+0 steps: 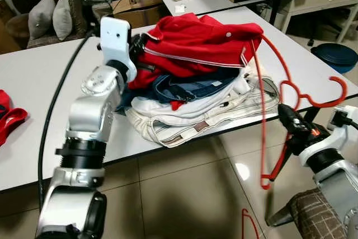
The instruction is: Hang hanger
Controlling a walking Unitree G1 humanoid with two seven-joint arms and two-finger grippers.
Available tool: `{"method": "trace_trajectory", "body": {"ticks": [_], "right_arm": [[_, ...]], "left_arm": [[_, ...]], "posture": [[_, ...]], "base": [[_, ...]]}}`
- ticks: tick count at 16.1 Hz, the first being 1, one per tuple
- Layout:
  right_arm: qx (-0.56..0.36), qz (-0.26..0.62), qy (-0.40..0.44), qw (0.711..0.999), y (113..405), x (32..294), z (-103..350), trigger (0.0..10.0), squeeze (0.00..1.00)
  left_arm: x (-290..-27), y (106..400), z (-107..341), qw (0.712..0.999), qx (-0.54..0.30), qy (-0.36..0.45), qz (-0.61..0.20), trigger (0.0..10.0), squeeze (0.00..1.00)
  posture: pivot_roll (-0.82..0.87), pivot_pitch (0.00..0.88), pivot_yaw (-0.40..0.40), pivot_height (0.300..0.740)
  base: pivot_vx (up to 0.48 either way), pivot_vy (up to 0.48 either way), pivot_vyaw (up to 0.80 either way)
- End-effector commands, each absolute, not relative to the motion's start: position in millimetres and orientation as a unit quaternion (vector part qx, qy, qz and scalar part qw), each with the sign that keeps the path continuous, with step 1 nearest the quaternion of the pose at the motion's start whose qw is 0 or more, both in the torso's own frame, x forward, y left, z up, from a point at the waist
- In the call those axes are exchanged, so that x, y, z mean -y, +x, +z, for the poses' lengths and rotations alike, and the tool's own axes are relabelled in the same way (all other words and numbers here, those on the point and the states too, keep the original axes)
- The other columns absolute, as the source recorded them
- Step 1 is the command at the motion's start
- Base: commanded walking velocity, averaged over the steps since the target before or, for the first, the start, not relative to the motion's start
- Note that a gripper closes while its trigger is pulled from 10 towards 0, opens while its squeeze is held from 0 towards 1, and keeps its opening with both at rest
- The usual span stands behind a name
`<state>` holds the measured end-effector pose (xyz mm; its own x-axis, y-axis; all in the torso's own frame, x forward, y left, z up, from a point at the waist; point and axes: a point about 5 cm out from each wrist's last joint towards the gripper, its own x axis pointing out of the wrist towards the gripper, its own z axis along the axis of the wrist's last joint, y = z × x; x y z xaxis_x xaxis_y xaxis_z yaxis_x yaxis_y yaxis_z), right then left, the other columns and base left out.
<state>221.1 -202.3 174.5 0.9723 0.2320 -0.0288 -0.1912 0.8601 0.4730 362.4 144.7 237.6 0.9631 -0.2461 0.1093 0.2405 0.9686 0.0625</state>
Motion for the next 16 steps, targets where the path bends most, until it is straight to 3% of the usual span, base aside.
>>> {"method": "trace_trajectory", "body": {"ticks": [1,6,10,16], "right_arm": [[-0.052,0.138,0.248,0.957,217,193,176,10.0,0.0],[-0.139,0.163,0.28,0.936,202,176,152,10.0,0.0],[-0.125,0.231,0.318,0.911,201,163,163,10.0,0.0],[-0.115,0.247,0.42,0.866,218,158,164,10.0,0.0]], "left_arm": [[-147,361,240,0.992,0.06,0.029,-0.106,0.0,0.0],[-138,360,250,0.991,0.095,0.016,-0.093,0.0,0.0],[-130,355,249,0.982,0.122,0.039,-0.137,0.0,0.0],[-135,344,253,0.969,0.152,0.079,-0.177,0.0,0.0]], "posture": [[-0.02,0.0,0.131,0.74],[-0.03,0.0,0.148,0.74],[-0.03,0.0,0.144,0.74],[0.0,0.041,0.122,0.74]], "base": [[0.0,0.0,0.0],[0.0,0.0,0.0],[0.0,0.0,0.0],[0.0,0.0,0.0]]}}
